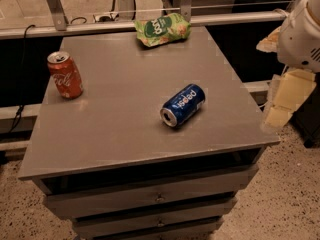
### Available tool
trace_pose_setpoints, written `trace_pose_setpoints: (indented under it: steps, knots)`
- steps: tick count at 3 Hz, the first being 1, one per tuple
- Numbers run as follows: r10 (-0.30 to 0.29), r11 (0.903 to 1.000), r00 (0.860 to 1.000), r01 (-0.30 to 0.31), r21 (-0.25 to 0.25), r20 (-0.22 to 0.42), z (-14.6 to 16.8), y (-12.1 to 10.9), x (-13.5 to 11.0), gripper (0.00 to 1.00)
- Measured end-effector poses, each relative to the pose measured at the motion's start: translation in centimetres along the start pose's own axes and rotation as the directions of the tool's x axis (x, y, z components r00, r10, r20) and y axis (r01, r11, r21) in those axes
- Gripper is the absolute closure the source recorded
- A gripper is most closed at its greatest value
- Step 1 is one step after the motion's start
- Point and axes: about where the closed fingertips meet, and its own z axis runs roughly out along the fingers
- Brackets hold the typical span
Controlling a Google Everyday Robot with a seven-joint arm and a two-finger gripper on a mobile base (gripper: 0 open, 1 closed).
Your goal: Move coke can near green rice chip bag
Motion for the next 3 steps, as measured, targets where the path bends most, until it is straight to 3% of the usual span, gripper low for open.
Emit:
trace_pose_setpoints:
  steps: [1,2,3]
  knots:
    - [-0.008,0.9997,0.993,0.011,-0.023,0.116,4.0,-2.2,-4.7,0.0]
    - [0.004,0.9989,0.971,0.008,-0.046,0.237,8.3,-5.2,-10.1,0.0]
    - [0.064,0.9953,0.933,-0.033,-0.091,0.355,13.1,-7.2,-15.6,0.0]
